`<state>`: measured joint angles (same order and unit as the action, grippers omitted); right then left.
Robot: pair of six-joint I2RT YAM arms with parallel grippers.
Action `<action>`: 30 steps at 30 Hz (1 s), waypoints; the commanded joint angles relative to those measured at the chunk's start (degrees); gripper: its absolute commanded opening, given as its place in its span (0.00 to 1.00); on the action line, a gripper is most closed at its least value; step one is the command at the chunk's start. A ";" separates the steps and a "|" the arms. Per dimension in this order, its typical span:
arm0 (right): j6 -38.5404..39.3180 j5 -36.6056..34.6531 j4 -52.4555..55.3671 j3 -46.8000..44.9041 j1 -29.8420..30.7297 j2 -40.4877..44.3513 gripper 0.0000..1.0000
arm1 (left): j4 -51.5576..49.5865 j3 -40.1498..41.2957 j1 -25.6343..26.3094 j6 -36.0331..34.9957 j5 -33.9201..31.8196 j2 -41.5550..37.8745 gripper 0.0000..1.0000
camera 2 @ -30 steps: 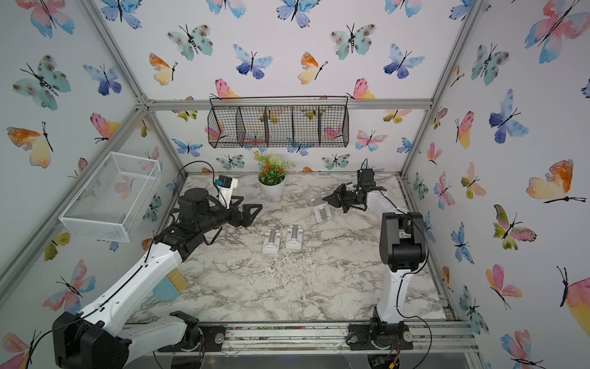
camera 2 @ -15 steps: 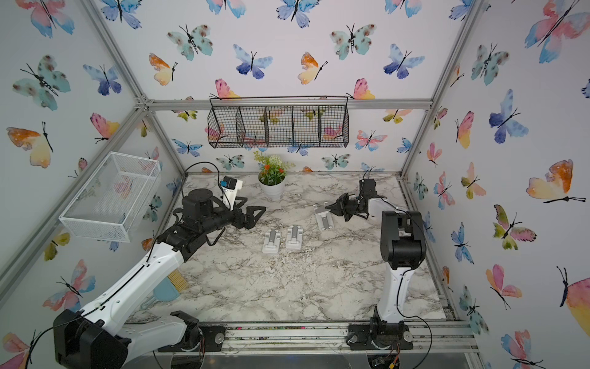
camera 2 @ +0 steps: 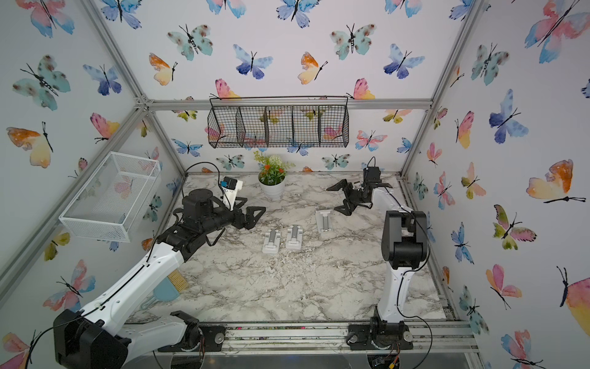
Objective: Open the phone stand
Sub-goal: Place the phone stand at the center of the board, then pick up the phone stand at the center of the board.
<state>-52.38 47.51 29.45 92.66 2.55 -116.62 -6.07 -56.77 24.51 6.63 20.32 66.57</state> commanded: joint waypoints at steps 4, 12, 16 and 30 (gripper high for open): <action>12.12 -15.62 16.75 4.05 0.54 5.59 0.98 | -1.81 1.23 0.28 0.04 -1.44 -3.31 0.98; 18.83 -31.11 26.15 7.24 8.82 10.46 0.98 | -5.78 3.54 0.29 0.59 -2.72 -8.19 0.98; 17.80 -38.00 27.94 7.17 15.55 12.59 0.98 | -8.34 4.79 0.36 0.36 -3.58 -11.52 0.98; 6.33 -45.89 26.53 3.61 36.97 9.25 0.98 | -13.32 8.57 0.36 -0.39 -5.35 -19.14 0.98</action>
<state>-42.68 4.40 55.02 97.82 37.28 -104.88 -17.82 -48.31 24.51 6.83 16.19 48.31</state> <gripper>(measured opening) 0.982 0.984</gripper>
